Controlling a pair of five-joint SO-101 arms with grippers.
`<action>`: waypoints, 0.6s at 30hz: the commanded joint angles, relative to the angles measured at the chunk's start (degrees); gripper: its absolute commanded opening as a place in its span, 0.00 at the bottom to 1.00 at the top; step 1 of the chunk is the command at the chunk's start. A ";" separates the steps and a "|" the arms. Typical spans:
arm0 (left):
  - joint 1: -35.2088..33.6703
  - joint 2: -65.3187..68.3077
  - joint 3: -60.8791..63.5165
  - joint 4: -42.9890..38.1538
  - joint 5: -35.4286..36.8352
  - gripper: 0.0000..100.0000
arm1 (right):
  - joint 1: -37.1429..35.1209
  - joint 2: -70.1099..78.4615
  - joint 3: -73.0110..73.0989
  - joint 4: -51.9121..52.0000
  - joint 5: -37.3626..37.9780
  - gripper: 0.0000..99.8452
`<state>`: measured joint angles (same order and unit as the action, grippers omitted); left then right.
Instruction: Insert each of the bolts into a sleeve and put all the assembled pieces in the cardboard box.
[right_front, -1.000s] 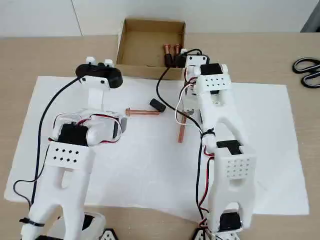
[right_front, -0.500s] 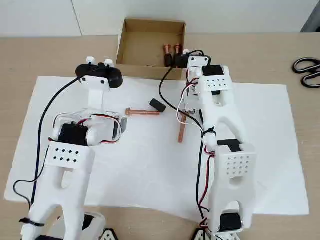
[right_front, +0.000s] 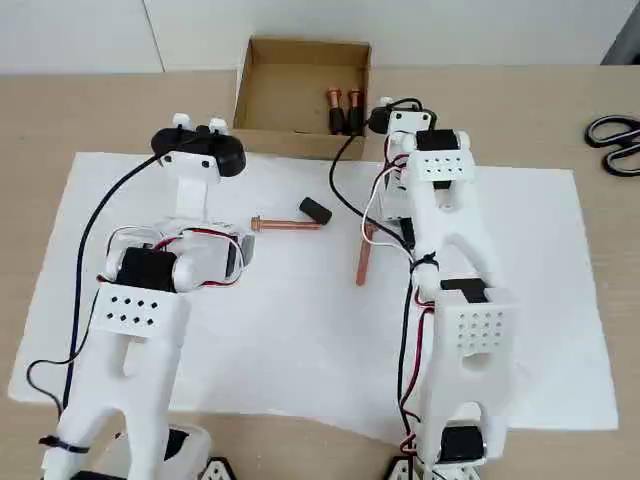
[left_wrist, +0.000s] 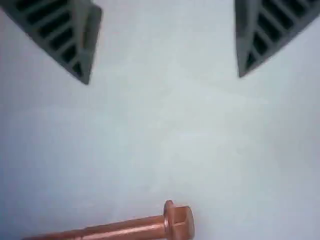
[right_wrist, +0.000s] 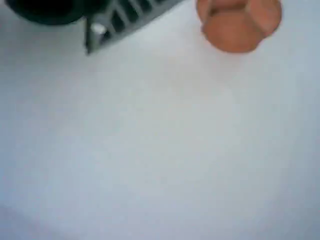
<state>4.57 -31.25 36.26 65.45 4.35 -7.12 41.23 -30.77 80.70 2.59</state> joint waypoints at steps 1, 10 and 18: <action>0.44 -0.35 -0.13 -0.88 -0.18 0.18 | 0.13 0.13 -1.32 -0.31 0.53 0.12; 0.44 -0.44 -0.13 -0.88 -0.18 0.18 | -0.31 -0.48 -2.29 2.59 0.62 0.12; 0.44 -0.44 -0.13 -0.88 -0.18 0.18 | -0.66 -0.48 -5.36 4.97 0.44 0.19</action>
<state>4.57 -31.25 36.26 65.45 4.35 -7.65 41.41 -33.85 85.10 2.68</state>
